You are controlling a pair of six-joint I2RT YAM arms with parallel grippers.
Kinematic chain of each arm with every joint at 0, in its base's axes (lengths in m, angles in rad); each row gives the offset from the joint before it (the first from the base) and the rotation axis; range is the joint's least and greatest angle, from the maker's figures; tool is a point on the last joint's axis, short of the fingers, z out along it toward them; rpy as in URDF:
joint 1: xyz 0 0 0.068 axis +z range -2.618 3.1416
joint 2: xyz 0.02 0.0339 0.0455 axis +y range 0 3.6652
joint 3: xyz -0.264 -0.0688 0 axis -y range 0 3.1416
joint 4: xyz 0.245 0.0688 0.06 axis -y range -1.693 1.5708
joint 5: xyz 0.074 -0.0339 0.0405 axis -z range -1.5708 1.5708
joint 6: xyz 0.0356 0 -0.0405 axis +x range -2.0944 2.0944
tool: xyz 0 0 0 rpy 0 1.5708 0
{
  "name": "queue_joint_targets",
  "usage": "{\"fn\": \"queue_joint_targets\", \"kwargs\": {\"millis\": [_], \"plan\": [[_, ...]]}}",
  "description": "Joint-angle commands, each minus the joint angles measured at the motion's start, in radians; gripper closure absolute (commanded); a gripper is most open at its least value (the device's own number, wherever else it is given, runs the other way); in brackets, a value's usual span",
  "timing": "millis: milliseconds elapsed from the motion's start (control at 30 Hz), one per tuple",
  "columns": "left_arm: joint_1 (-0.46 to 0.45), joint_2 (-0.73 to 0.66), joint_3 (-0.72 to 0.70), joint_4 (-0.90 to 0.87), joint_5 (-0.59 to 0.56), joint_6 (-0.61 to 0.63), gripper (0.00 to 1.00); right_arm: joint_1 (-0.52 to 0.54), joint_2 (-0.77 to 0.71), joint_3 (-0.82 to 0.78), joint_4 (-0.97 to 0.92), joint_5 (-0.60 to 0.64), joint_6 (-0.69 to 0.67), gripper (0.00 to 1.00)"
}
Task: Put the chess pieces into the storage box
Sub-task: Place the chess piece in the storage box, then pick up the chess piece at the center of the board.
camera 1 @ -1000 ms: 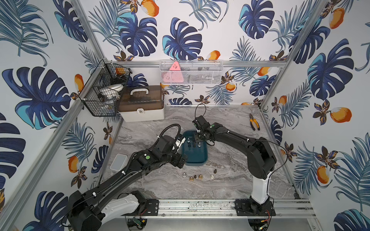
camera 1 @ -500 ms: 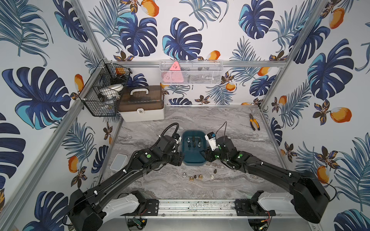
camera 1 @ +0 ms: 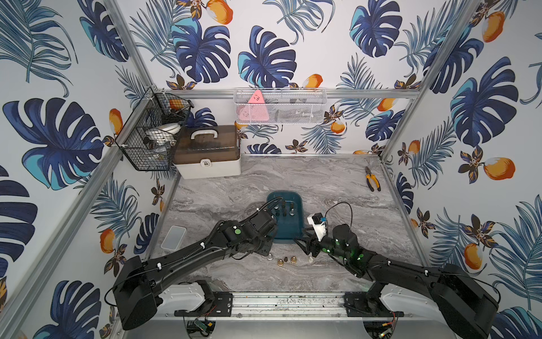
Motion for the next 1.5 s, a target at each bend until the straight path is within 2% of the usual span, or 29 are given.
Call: {"fn": "queue_joint_targets", "kwargs": {"millis": [0,200,433,567,833,1000,1333,1467], "plan": [[-0.016,0.015,0.000,0.019,-0.008,-0.044,0.53,0.004,-0.025,-0.012,0.109,0.006,-0.015,0.33],[-0.051,0.106,0.020,-0.004,-0.040,-0.051,0.51,0.007,-0.088,-0.035,0.106,0.041,-0.024,0.28],[-0.067,0.181,-0.002,0.051,-0.040,-0.064,0.51,0.008,-0.138,-0.073,0.142,0.064,-0.020,0.16],[-0.073,0.216,-0.011,0.074,-0.047,-0.064,0.51,0.008,-0.147,-0.079,0.143,0.083,-0.017,0.12],[-0.073,0.277,-0.010,0.109,-0.074,-0.044,0.54,0.008,-0.163,-0.080,0.133,0.113,-0.011,0.11],[-0.073,0.311,0.000,0.128,-0.082,-0.029,0.61,0.008,-0.147,-0.069,0.124,0.114,-0.011,0.11],[-0.073,0.336,-0.011,0.147,-0.065,-0.030,0.65,0.008,-0.129,-0.054,0.105,0.120,-0.008,0.09],[-0.073,0.344,-0.013,0.152,-0.061,-0.027,0.70,0.008,-0.121,-0.048,0.101,0.122,-0.002,0.09]]}}
